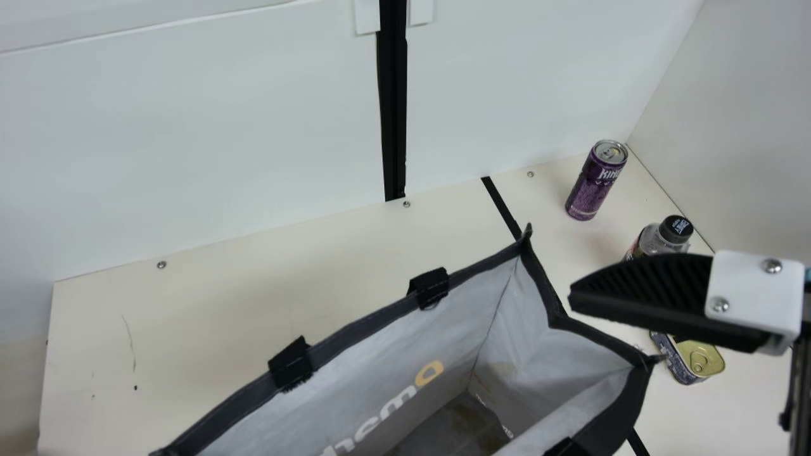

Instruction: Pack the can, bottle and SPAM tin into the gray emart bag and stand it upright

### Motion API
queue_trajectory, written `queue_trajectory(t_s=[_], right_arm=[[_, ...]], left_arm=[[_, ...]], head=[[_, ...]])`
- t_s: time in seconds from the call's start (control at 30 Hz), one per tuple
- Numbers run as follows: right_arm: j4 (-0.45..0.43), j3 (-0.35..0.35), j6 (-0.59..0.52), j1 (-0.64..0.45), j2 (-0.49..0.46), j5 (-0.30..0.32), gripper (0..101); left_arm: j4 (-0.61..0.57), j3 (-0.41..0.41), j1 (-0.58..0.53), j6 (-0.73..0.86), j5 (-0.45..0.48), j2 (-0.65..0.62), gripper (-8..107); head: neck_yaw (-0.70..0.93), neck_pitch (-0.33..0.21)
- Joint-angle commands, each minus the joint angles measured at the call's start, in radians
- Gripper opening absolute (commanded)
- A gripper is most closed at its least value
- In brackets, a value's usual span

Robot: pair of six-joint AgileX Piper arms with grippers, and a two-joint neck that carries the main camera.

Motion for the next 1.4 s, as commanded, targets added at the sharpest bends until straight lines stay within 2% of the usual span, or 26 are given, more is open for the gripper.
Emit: queue_trajectory(t_s=[0.0,0.43,0.73,0.97,1.13,1.23,1.37], right_arm=[[-0.009,-0.010,0.001,-0.023,0.010,-0.001,95],[-0.028,-0.093,-0.014,-0.191,0.090,-0.001,95],[0.034,-0.160,-0.063,-0.355,0.168,-0.001,95],[0.167,-0.229,-0.150,-0.575,0.251,-0.001,95],[0.319,-0.267,-0.253,-0.792,0.321,-0.001,95],[0.416,-0.275,-0.316,-0.924,0.357,-0.001,95],[0.497,-0.272,-0.374,-1.055,0.397,-0.001,95]], left_arm=[[0.000,0.000,0.000,0.000,0.000,0.000,90],[0.000,0.000,0.000,0.000,0.000,0.000,90],[0.000,0.000,0.000,0.000,0.000,0.000,90],[0.000,0.000,0.000,0.000,0.000,0.000,90],[0.000,0.000,0.000,0.000,0.000,0.000,90],[0.000,0.000,0.000,0.000,0.000,0.000,90],[0.000,0.000,0.000,0.000,0.000,0.000,90]], head=[[-0.002,-0.021],[-0.002,-0.021],[-0.002,-0.021],[-0.002,-0.021],[-0.002,-0.021],[-0.002,-0.021],[-0.002,-0.021]])
